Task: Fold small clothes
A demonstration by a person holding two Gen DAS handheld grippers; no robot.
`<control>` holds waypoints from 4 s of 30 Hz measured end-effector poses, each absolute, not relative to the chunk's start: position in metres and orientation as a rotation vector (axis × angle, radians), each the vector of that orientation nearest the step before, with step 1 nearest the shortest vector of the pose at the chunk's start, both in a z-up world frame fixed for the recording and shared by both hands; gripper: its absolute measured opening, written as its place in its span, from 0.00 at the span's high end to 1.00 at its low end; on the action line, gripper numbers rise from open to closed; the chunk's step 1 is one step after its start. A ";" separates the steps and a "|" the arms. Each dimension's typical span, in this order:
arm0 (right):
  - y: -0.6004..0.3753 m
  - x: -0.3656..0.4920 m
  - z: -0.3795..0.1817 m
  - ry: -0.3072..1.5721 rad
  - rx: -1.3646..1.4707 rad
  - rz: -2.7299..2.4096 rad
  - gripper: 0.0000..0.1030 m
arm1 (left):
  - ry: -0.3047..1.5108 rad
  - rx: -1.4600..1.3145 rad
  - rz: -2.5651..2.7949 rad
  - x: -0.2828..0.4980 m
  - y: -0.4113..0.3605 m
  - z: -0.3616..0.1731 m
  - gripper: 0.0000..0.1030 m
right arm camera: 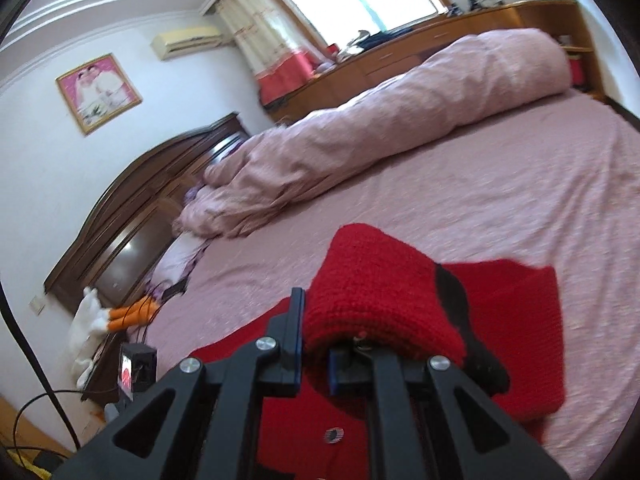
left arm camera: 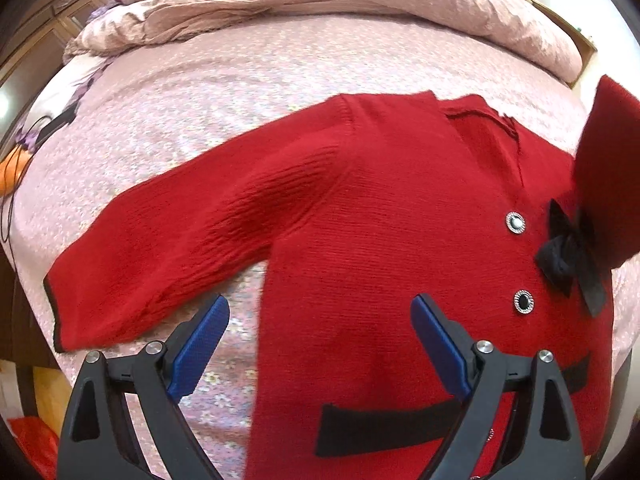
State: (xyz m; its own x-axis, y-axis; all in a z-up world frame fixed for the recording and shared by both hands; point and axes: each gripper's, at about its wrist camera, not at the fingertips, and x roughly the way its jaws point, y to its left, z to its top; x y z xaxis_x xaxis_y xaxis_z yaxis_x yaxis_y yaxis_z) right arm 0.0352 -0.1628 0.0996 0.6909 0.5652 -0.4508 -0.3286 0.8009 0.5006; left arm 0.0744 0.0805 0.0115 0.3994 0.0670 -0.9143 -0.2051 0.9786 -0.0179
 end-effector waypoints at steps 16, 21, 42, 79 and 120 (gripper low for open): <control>-0.060 0.055 -0.007 0.881 0.327 0.577 0.89 | 1.141 -0.167 0.209 0.065 0.105 0.007 0.14; -0.042 0.059 -0.032 0.986 0.288 0.557 0.65 | 1.139 -0.182 0.217 0.064 0.108 0.006 0.14; -0.129 -0.007 -0.005 1.074 0.313 0.352 0.46 | 1.069 -0.122 0.017 0.073 0.037 0.043 0.14; -0.203 -0.017 -0.035 1.085 0.240 0.038 0.46 | 1.063 -0.317 0.121 0.057 0.053 0.000 0.19; -0.202 0.015 -0.044 1.024 0.227 0.079 0.45 | 1.018 -0.333 0.047 0.058 0.091 -0.012 0.75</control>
